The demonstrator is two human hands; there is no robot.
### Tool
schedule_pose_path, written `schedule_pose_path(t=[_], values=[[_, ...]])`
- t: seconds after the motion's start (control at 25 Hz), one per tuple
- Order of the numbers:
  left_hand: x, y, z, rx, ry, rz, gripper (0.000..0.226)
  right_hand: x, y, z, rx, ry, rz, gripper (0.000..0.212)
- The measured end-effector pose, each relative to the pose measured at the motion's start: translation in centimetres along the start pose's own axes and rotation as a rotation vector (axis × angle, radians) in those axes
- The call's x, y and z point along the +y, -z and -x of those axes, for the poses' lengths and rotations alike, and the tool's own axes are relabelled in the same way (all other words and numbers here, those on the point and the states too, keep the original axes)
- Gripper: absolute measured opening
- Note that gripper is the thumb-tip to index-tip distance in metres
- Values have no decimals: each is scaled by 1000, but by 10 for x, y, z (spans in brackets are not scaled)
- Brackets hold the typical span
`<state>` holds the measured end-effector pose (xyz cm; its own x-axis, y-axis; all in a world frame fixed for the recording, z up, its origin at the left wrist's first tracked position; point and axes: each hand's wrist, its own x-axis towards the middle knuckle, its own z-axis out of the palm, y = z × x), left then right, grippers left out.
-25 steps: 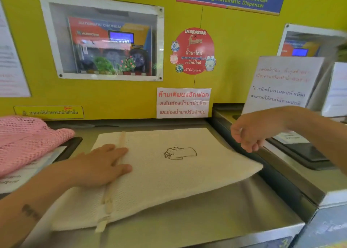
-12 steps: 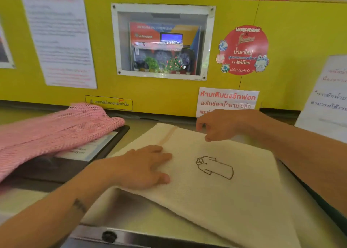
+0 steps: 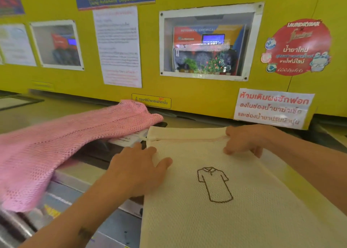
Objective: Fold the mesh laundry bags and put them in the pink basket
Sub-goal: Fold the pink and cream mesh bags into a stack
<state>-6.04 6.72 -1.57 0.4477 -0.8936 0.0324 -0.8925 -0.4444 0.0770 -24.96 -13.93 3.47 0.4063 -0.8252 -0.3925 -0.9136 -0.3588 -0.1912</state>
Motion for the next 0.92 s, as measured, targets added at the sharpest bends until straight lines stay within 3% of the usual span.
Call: schedule_pose_path(t=[0.16,0.28,0.48,0.64,0.8,0.92], values=[[7,5,11,-58,-175,392,60,-8,5,3,-14,85,7,78],[-3,21,5,-27,-145,609,52,-17,22,10,-6,159,-8,54],[-65,94,-15,171,-175,489,43,-48,42,20,38,285,-238,22],[-138,149,-33,288,-232,387,43,-119,38,35,94,407,-260,6],[-235,158,-61,340,-154,291,47,-224,18,36,169,481,-238,18],[-318,123,-95,305,-32,203,53,-296,-13,14,83,467,-203,34]])
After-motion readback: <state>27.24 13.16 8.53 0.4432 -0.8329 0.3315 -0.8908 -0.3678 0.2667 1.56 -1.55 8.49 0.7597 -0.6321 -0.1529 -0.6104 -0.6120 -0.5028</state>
